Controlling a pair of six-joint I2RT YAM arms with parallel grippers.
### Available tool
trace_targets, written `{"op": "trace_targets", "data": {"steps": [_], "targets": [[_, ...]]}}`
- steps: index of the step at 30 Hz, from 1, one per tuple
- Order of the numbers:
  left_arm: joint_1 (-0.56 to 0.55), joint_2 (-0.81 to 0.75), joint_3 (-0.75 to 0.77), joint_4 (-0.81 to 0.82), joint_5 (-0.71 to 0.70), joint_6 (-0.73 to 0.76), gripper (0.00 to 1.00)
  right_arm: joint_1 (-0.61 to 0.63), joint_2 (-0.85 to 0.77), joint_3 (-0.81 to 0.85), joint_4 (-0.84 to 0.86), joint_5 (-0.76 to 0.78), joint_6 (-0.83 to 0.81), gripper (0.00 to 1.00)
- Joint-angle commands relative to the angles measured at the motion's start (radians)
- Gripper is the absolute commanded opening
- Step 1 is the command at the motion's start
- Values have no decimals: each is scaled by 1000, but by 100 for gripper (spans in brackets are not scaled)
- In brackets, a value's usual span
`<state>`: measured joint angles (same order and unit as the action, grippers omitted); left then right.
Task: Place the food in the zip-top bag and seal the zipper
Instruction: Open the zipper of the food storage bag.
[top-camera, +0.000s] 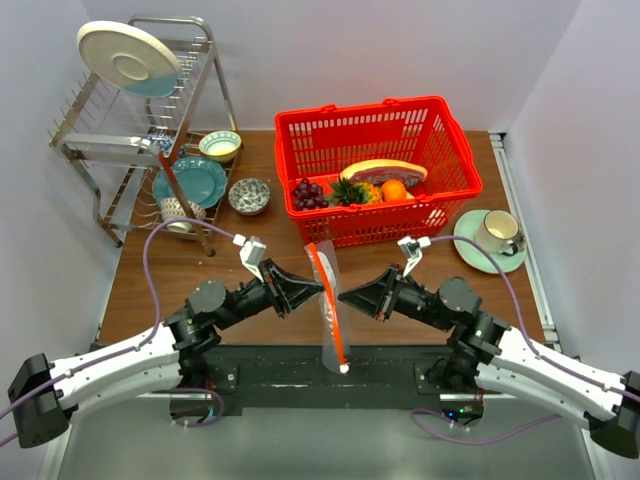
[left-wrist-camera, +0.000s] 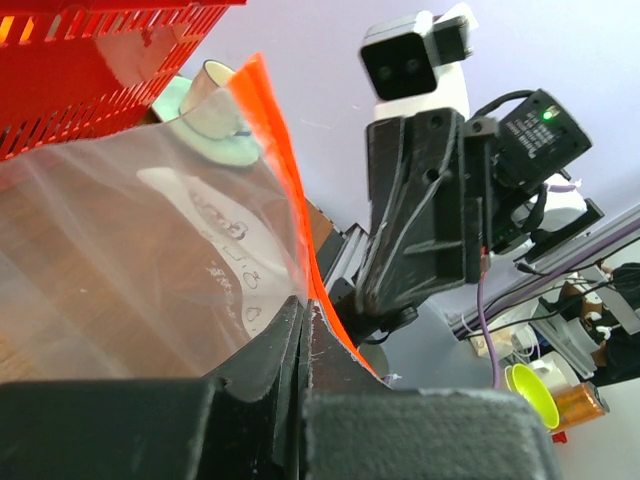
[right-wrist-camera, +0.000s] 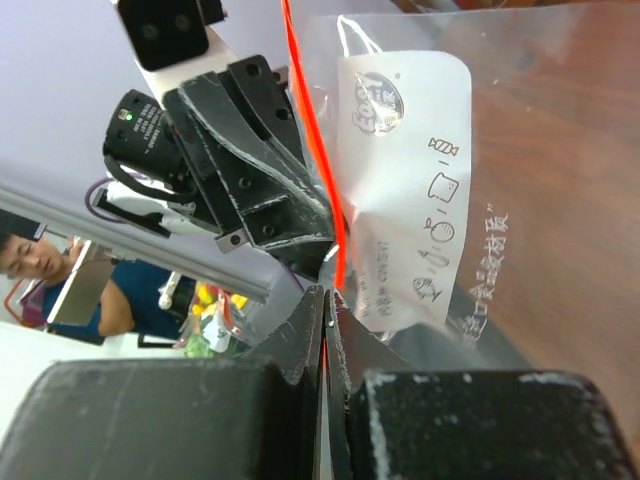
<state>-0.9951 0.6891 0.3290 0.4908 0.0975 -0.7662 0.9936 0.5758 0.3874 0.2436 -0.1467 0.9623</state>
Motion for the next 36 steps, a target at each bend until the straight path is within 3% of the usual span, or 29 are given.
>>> {"op": "trace_targets", "data": {"steps": [1,6,7,10,16,21,28,29,32,35,36], "targets": [[3,-29,-1,-15,-10,18,0,-1,-60,70,-146,73,-71,0],[4,-40,-5,0,-5,10,0,-1,-59,91,-208,87,-115,4],[4,-37,-5,6,1,10,0,0,-50,93,-211,82,-129,20],[4,-19,-5,40,30,-1,0,0,-1,96,-198,61,-151,43],[4,-6,-15,101,71,-25,0,0,113,116,-132,-16,-175,54],[3,-13,-28,141,79,-42,0,0,153,120,-73,-80,-177,56],[4,30,-57,230,96,-73,0,0,188,122,-13,-133,-168,71],[3,36,-58,241,100,-80,0,0,191,120,-10,-133,-166,71],[4,64,-56,278,116,-93,0,2,205,120,3,-131,-163,58],[3,85,-56,308,126,-105,0,0,208,122,11,-119,-162,30],[4,89,-56,315,131,-107,0,0,202,122,8,-111,-163,11]]}}
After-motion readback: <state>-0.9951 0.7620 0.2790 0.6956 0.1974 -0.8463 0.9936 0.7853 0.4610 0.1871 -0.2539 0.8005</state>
